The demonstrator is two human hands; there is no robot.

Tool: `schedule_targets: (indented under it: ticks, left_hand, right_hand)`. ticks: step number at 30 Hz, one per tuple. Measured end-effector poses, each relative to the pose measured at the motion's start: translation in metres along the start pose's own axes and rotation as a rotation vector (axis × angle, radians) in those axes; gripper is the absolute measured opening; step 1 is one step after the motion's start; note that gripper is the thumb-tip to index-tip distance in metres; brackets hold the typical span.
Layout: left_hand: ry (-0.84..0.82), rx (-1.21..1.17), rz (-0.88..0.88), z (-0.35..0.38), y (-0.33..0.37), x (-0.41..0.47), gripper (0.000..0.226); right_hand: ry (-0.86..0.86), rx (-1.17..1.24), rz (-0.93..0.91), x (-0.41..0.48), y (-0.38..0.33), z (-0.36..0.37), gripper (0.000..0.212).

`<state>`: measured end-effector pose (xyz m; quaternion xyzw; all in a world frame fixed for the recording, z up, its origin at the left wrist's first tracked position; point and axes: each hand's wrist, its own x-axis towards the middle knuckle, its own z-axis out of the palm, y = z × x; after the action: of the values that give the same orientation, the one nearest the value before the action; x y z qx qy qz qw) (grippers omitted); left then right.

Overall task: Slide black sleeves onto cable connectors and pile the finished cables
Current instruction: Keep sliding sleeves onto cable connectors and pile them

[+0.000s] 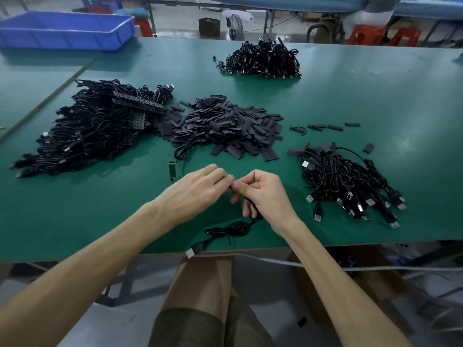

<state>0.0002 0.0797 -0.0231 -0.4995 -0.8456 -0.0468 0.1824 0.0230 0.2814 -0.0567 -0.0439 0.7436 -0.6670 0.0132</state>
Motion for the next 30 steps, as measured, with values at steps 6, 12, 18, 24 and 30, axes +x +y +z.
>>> schedule_targets:
  ticks: [6, 12, 18, 24, 30]
  left_hand:
    - [-0.040, -0.056, -0.026, 0.003, -0.004, 0.003, 0.021]
    - [-0.118, -0.345, -0.256, 0.008, -0.010, 0.005, 0.024]
    - [-0.130, -0.515, -0.385, 0.009, -0.018, 0.004, 0.022]
    - [-0.156, -0.600, -0.447, 0.008, -0.019, 0.006, 0.017]
    - [-0.184, -0.663, -0.457, 0.008, -0.023, 0.005, 0.015]
  right_hand:
    - [0.010, 0.020, 0.013, 0.000, -0.001, 0.000, 0.015]
    - [0.018, -0.055, 0.003, -0.001, 0.002, 0.002, 0.005]
    - [0.072, -0.046, -0.024, -0.001, 0.003, 0.002, 0.003]
    - [0.080, -0.035, -0.051, -0.002, 0.003, 0.003, 0.002]
    - [0.059, 0.002, -0.056, -0.003, 0.003, 0.002, 0.000]
